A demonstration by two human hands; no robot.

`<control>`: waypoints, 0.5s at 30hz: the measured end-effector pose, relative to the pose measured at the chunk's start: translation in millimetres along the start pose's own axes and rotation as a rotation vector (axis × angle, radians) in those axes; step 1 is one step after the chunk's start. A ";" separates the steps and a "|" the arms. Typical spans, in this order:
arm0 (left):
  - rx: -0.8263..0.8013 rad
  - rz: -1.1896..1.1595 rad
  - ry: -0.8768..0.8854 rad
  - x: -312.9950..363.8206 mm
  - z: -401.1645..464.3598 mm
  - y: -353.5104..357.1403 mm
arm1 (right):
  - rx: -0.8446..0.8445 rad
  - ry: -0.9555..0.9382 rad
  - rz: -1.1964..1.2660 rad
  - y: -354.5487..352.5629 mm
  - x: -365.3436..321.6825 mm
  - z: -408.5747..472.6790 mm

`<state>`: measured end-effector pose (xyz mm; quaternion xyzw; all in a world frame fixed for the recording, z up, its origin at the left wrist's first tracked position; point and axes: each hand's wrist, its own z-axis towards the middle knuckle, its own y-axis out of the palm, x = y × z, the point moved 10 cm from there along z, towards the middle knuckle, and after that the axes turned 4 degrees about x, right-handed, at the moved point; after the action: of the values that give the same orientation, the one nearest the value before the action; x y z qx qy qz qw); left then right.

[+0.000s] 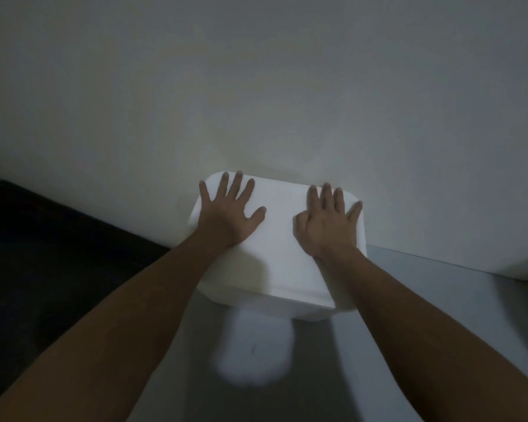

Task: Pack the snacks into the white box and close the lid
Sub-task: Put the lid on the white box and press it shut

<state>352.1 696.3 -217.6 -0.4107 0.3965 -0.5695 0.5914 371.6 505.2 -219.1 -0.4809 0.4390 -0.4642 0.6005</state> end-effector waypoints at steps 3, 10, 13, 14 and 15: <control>-0.008 0.015 0.144 15.6 4.8 2.3 | 0.004 -0.016 -0.010 -4.4 -5.1 4.2; 0.002 -0.026 0.156 25.9 13.9 3.4 | 0.034 -0.063 -0.014 -8.2 -4.7 11.8; 0.003 -0.059 0.123 21.0 17.8 6.4 | 0.057 -0.060 0.012 -8.8 3.3 7.0; 0.014 -0.059 0.089 17.4 17.7 6.3 | 0.053 -0.045 0.018 -8.1 6.5 5.3; 0.048 -0.053 0.029 10.4 18.2 4.7 | 0.038 -0.016 0.029 -6.2 11.0 4.6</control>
<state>371.2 686.6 -215.7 -0.3984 0.3802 -0.6005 0.5798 377.3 494.5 -213.2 -0.4667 0.4322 -0.4600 0.6195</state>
